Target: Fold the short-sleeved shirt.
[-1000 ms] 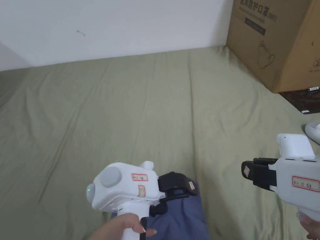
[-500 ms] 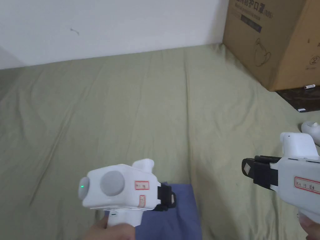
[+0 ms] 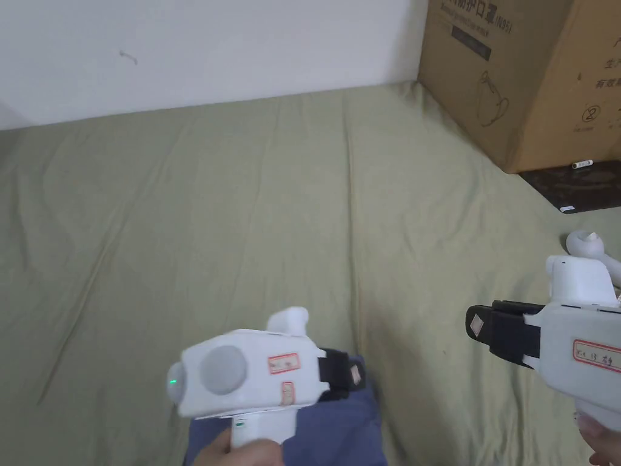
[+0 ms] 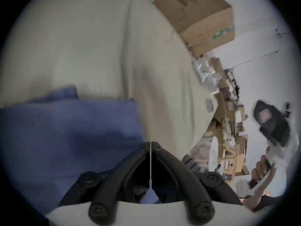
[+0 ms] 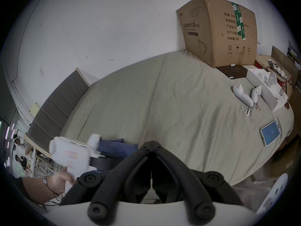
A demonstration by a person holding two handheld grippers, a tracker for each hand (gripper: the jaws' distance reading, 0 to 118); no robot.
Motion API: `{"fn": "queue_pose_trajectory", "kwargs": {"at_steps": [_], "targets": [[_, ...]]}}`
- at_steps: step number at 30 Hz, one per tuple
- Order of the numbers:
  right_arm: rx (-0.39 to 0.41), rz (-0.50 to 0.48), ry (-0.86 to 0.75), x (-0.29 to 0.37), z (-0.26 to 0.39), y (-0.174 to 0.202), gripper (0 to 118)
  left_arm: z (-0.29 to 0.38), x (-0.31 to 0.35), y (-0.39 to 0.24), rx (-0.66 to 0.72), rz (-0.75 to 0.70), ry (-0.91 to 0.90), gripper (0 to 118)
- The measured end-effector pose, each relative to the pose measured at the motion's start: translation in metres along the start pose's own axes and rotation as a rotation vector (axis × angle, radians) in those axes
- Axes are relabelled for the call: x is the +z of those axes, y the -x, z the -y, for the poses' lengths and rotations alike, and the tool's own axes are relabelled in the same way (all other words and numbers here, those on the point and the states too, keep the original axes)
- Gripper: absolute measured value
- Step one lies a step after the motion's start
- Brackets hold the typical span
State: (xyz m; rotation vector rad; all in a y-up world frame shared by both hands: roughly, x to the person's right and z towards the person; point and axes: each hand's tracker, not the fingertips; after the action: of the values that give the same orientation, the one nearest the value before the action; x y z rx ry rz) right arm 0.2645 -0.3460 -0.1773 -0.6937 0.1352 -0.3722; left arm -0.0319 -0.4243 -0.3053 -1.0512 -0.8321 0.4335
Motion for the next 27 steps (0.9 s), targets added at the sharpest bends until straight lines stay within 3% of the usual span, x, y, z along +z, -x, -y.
{"fn": "queue_pose_trajectory", "kwargs": {"at_steps": [2,3,6,7,10,11,12,15,18,22,27], "targets": [[0.014,-0.010,-0.019,0.000,-0.001,0.000,0,-0.004,0.053,0.002,-0.007,-0.004,-0.130,1],[0.062,-0.001,0.003,-0.002,0.001,-0.008,0,-0.005,0.080,0.003,-0.024,-0.019,-0.199,1],[0.083,-0.006,-0.033,-0.002,0.002,-0.009,0,-0.001,0.153,0.012,-0.044,-0.137,-0.351,1],[0.064,0.002,-0.059,0.025,-0.006,0.015,0,0.003,0.174,0.018,-0.036,-0.160,-0.388,1],[0.044,-0.041,-0.041,0.032,-0.004,0.030,0,0.021,0.219,0.030,0.012,-0.222,-0.460,1],[-0.032,-0.025,-0.028,0.021,0.001,0.021,0,0.026,0.229,0.034,0.022,-0.239,-0.465,1],[-0.024,-0.055,-0.001,0.014,0.003,0.022,0,0.032,0.239,0.038,0.030,-0.256,-0.463,1],[0.049,-0.159,0.121,-0.017,0.008,0.030,0,0.049,0.256,0.051,0.046,-0.312,-0.472,1],[0.112,-0.170,0.249,-0.060,0.019,0.049,0,0.065,0.267,0.063,0.082,-0.334,-0.474,1],[0.114,-0.242,0.459,-0.124,0.040,0.069,0,0.080,0.272,0.080,0.145,-0.337,-0.462,1],[0.214,-0.120,0.542,-0.169,0.057,0.063,0,0.076,0.247,0.117,0.204,-0.293,-0.303,1]]}}
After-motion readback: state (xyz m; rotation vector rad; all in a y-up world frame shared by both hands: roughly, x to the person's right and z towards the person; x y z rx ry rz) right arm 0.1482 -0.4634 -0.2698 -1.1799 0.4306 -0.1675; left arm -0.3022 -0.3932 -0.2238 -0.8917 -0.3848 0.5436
